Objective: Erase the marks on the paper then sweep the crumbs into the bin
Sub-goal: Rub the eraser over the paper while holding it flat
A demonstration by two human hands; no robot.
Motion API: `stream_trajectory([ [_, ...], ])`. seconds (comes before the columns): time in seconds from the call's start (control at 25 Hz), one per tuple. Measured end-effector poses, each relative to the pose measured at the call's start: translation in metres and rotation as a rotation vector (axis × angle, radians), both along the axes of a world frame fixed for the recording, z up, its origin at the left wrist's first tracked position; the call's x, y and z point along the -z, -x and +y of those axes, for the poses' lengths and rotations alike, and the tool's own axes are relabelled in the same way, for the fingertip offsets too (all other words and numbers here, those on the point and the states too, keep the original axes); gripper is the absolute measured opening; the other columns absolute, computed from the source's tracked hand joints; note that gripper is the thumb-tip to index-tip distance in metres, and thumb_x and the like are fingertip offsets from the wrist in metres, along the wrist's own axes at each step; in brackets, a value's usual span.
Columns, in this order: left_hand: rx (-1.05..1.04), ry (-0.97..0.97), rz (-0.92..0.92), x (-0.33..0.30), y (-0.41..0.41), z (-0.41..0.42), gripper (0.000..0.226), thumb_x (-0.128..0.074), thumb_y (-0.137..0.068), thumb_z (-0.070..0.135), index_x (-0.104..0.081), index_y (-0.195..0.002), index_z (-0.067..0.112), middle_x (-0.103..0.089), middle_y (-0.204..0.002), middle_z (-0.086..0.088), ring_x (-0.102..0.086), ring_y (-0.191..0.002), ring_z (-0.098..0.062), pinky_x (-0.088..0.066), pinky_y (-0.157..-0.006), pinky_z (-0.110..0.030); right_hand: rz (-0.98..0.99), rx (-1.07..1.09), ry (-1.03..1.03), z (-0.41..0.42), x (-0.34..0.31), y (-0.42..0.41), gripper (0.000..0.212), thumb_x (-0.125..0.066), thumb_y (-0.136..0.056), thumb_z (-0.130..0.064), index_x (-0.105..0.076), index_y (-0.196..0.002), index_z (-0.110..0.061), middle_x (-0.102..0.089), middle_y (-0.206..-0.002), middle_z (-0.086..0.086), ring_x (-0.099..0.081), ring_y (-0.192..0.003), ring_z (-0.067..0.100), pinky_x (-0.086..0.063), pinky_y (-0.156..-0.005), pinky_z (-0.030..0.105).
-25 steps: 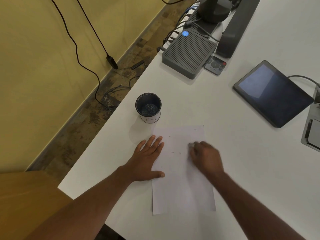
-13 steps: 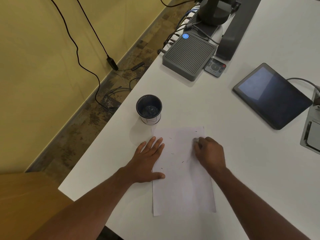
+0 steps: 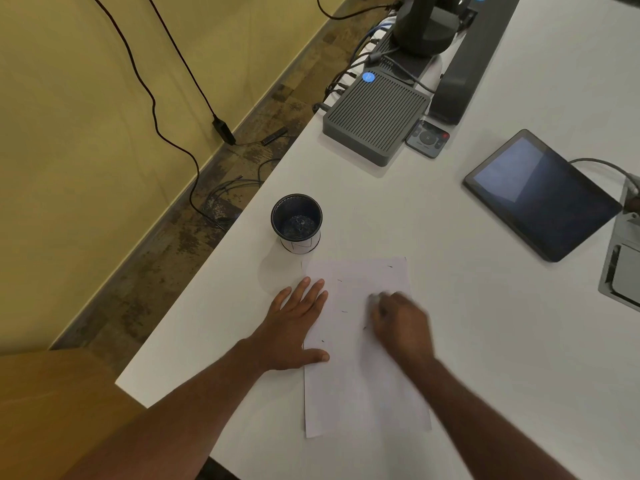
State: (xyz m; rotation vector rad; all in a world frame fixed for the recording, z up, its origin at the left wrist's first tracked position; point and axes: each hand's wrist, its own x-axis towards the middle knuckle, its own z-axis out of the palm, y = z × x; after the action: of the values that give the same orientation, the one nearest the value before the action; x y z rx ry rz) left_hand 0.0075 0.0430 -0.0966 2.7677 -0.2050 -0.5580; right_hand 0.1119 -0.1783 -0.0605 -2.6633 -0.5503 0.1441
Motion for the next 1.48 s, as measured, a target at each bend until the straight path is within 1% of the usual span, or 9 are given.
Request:
stream_trajectory([
  [0.12, 0.002, -0.003, 0.007, 0.0, 0.001, 0.0, 0.109, -0.04, -0.086, 0.083, 0.004, -0.161, 0.017, 0.023, -0.166, 0.002, 0.028, -0.15, -0.017, 0.009, -0.122, -0.045, 0.092, -0.316, -0.017, 0.014, 0.01, 0.066, 0.015, -0.062, -0.089, -0.025, -0.06, -0.075, -0.019, -0.056, -0.066, -0.001, -0.053, -0.058, 0.019, -0.035, -0.052, 0.023],
  [0.32, 0.005, -0.006, 0.013, -0.001, 0.0, 0.0, 0.11, -0.038, -0.086, 0.085, 0.007, -0.161, 0.018, 0.025, -0.166, 0.003, 0.031, -0.149, -0.017, 0.012, -0.122, -0.044, -0.015, 0.119, 0.013, 0.0, 0.007, -0.023, 0.029, -0.061, -0.09, -0.023, -0.053, -0.062, -0.017, -0.052, -0.06, 0.002, -0.052, -0.053, 0.025, -0.03, -0.05, 0.026],
  [0.52, 0.002, -0.001, -0.013, 0.001, 0.001, 0.0, 0.108, -0.038, -0.087, 0.083, 0.001, -0.161, 0.017, 0.019, -0.168, 0.001, 0.025, -0.152, -0.019, 0.008, -0.122, -0.046, 0.074, -0.385, 0.033, 0.025, 0.009, 0.058, 0.012, -0.065, -0.087, -0.023, -0.063, -0.076, -0.017, -0.056, -0.065, -0.001, -0.052, -0.056, 0.018, -0.034, -0.051, 0.022],
  [0.72, 0.004, -0.009, -0.005, 0.0, 0.0, 0.0, 0.109, -0.039, -0.086, 0.084, 0.004, -0.161, 0.018, 0.022, -0.167, 0.002, 0.029, -0.15, -0.017, 0.012, -0.121, -0.044, -0.023, -0.022, 0.011, 0.016, 0.007, -0.008, 0.022, -0.064, -0.087, -0.019, -0.058, -0.067, -0.013, -0.053, -0.06, 0.003, -0.053, -0.053, 0.025, -0.031, -0.048, 0.025],
  [0.88, 0.01, -0.02, 0.001, 0.001, 0.001, -0.001, 0.109, -0.037, -0.086, 0.085, 0.005, -0.161, 0.017, 0.023, -0.167, 0.002, 0.029, -0.15, -0.018, 0.01, -0.121, -0.045, 0.045, -0.427, 0.029, 0.022, 0.006, 0.051, 0.011, -0.07, -0.084, -0.018, -0.064, -0.076, -0.015, -0.055, -0.063, 0.0, -0.051, -0.053, 0.018, -0.038, -0.048, 0.021],
  [1.04, 0.004, -0.017, -0.004, 0.002, 0.001, 0.0, 0.11, -0.039, -0.086, 0.085, 0.004, -0.161, 0.017, 0.022, -0.167, 0.002, 0.028, -0.15, -0.018, 0.012, -0.121, -0.044, -0.046, -0.078, 0.005, 0.022, 0.007, 0.005, 0.02, -0.068, -0.083, -0.015, -0.058, -0.066, -0.012, -0.052, -0.059, 0.003, -0.051, -0.05, 0.023, -0.026, -0.051, 0.021],
  [1.2, 0.0, -0.008, -0.018, 0.002, 0.0, 0.0, 0.108, -0.038, -0.086, 0.084, 0.002, -0.161, 0.017, 0.02, -0.167, 0.001, 0.027, -0.151, -0.018, 0.009, -0.122, -0.045, 0.019, -0.386, -0.008, 0.022, 0.011, 0.052, 0.012, -0.07, -0.084, -0.018, -0.063, -0.075, -0.015, -0.056, -0.063, -0.001, -0.053, -0.054, 0.018, -0.029, -0.053, 0.019],
  [1.36, -0.01, -0.001, 0.011, 0.002, 0.0, -0.002, 0.11, -0.04, -0.085, 0.085, 0.005, -0.161, 0.018, 0.024, -0.166, 0.003, 0.03, -0.15, -0.016, 0.011, -0.123, -0.043, 0.11, 0.235, -0.025, 0.002, 0.011, -0.001, 0.024, -0.057, -0.093, -0.027, -0.062, -0.072, -0.017, -0.052, -0.063, -0.006, -0.052, -0.057, 0.017, -0.028, -0.054, 0.024],
  [1.48, -0.005, 0.005, 0.026, 0.0, -0.002, 0.0, 0.11, -0.042, -0.086, 0.082, 0.007, -0.161, 0.018, 0.027, -0.165, 0.002, 0.033, -0.148, -0.016, 0.012, -0.123, -0.042, 0.161, 0.173, -0.077, 0.003, 0.006, 0.018, 0.025, -0.056, -0.093, -0.027, -0.059, -0.07, -0.017, -0.048, -0.061, -0.008, -0.045, -0.055, 0.011, -0.029, -0.053, 0.025],
])
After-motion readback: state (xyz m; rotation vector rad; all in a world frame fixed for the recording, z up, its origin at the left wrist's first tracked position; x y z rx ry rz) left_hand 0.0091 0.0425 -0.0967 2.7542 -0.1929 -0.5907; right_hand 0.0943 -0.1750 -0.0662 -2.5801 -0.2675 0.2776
